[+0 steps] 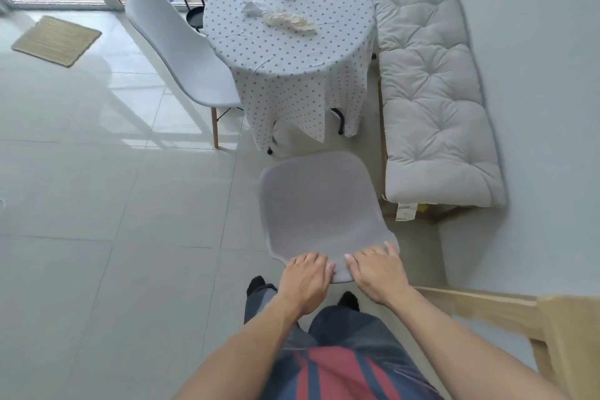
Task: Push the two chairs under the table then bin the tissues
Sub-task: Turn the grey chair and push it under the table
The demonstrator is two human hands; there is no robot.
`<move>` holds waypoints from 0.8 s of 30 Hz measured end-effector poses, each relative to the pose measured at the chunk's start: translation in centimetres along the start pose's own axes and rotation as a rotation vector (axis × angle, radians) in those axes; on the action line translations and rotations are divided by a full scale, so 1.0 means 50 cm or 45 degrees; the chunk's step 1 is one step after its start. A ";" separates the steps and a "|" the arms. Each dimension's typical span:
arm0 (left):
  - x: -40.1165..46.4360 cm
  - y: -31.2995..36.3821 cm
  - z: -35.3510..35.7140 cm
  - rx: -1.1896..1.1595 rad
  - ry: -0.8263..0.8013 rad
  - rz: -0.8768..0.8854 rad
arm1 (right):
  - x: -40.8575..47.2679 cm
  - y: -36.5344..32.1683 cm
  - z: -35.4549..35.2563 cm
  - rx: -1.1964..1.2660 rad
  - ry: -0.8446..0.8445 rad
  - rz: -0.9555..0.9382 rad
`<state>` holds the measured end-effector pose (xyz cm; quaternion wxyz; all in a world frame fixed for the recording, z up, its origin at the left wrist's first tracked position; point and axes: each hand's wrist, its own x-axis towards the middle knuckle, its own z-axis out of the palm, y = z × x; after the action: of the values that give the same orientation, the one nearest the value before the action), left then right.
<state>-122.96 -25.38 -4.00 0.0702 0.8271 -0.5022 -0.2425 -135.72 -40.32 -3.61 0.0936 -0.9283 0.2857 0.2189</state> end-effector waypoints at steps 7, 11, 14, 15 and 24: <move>0.006 0.074 0.019 0.155 0.112 -0.206 | 0.007 0.008 0.000 -0.066 0.095 -0.047; 0.013 0.082 0.022 0.199 0.205 -0.277 | 0.024 0.019 0.004 -0.080 0.130 -0.114; 0.021 0.076 0.030 0.214 0.278 -0.256 | 0.042 0.028 0.008 -0.081 0.166 -0.176; 0.026 0.071 0.030 0.213 0.297 -0.256 | 0.048 0.028 0.007 -0.076 0.178 -0.185; 0.122 0.003 -0.005 0.207 0.400 -0.168 | 0.151 0.019 -0.034 -0.026 0.297 -0.184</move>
<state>-120.63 -30.76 -5.75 0.0646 0.8888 -0.4478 -0.0731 -130.09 -45.30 -5.59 0.0657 -0.9665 0.2249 0.1051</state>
